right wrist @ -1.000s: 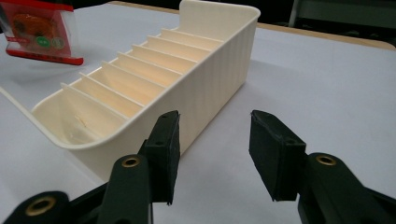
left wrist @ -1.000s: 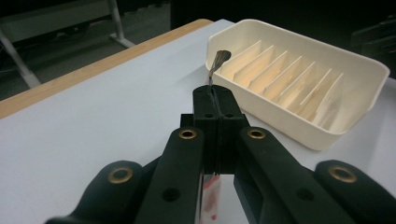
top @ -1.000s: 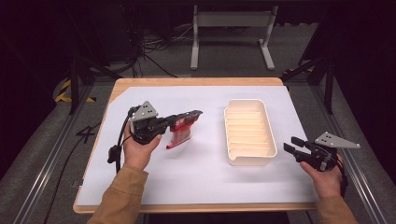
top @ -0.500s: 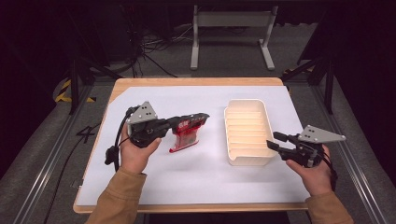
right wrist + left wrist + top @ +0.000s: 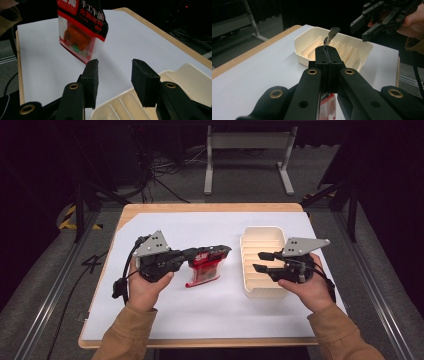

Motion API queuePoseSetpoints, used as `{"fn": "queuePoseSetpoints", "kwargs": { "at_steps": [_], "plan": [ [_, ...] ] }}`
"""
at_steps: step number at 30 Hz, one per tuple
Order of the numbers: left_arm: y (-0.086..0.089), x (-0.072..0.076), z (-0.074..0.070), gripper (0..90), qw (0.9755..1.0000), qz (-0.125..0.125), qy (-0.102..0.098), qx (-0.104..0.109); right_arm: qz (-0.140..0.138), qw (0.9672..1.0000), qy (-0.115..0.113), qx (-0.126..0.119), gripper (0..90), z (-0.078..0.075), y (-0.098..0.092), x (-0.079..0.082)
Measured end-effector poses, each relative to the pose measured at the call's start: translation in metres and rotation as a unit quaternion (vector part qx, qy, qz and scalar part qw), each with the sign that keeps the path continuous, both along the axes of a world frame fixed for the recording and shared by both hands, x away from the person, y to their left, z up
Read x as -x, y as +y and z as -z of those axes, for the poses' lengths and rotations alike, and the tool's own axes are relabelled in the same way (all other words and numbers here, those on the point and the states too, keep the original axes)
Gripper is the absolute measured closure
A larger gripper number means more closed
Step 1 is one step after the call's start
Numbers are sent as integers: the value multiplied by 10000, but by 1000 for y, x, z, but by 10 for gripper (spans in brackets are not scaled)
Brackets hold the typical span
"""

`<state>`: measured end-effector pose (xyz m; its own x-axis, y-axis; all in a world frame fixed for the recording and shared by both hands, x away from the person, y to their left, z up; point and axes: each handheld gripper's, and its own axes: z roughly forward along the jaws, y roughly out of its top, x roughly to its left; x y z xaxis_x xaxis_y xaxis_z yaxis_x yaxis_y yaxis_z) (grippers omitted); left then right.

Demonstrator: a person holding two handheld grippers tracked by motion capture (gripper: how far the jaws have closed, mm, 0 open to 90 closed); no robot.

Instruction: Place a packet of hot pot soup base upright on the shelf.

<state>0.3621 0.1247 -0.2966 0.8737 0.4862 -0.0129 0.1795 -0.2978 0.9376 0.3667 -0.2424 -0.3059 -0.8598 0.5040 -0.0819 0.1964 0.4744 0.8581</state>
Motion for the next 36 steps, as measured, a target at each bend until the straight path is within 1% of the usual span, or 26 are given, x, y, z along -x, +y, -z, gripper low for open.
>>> {"fn": "queuePoseSetpoints", "kwargs": {
  "at_steps": [5,6,8,10,11,13,14,15,16,18,19,23,25,26,27,28,29,30,31,34,35,36],
  "plan": [
    [1,-1,1,900,10000,9,12,26,-222,9997,33,46,556,-7,20,-13],
    [2,-1,1,900,10000,15,54,75,-246,9997,30,55,552,-8,22,-14],
    [2,-1,2,900,9999,34,74,110,-320,9994,-21,108,547,-11,31,-19],
    [2,-2,2,900,9999,53,87,126,-389,9992,-35,116,545,-13,37,-22],
    [2,-2,2,900,9999,75,53,102,-419,9991,-42,109,545,-14,40,-22],
    [1,-1,2,900,9998,145,51,101,-509,9986,-76,123,546,-17,47,-24],
    [0,0,2,900,9997,165,83,129,-571,9982,-96,131,547,-17,51,-26],
    [0,0,2,900,9997,184,47,119,-609,9980,-90,146,552,-18,54,-26],
    [-1,0,2,900,9997,207,76,132,-643,9977,-90,172,563,-18,57,-27],
    [-1,1,2,900,9997,215,68,130,-687,9974,-84,203,575,-17,60,-28],
    [-1,1,2,900,9996,234,71,138,-793,9966,-33,237,585,-17,65,-30],
    [-2,0,2,900,9995,314,49,94,-962,9951,-11,243,608,-17,70,-34],
    [-3,1,3,900,9994,339,73,94,-1084,9939,44,215,619,-17,72,-36],
    [-3,1,3,900,9994,339,73,94,-1084,9939,44,215,619,-17,72,-36],
    [-3,1,3,900,9993,358,70,80,-1246,9919,101,214,654,-18,75,-38],
    [-3,1,3,900,9993,364,64,81,-1246,9919,101,214,654,-18,75,-38],
    [-3,1,3,900,9993,364,60,92,-1310,9910,128,238,668,-19,77,-39],
    [-3,1,3,900,9993,362,68,92,-1416,9892,151,339,705,-19,81,-41],
    [-2,1,3,900,9993,355,55,89,-1416,9892,151,339,705,-19,81,-41],
    [0,1,3,899,9994,334,66,92,-1551,9866,191,465,751,-19,85,-42],
    [1,1,4,899,9994,323,85,85,-1579,9861,189,489,770,-19,86,-43],
    [1,1,4,898,9994,323,85,85,-1579,9861,189,489,770,-19,86,-43]
  ]
}}
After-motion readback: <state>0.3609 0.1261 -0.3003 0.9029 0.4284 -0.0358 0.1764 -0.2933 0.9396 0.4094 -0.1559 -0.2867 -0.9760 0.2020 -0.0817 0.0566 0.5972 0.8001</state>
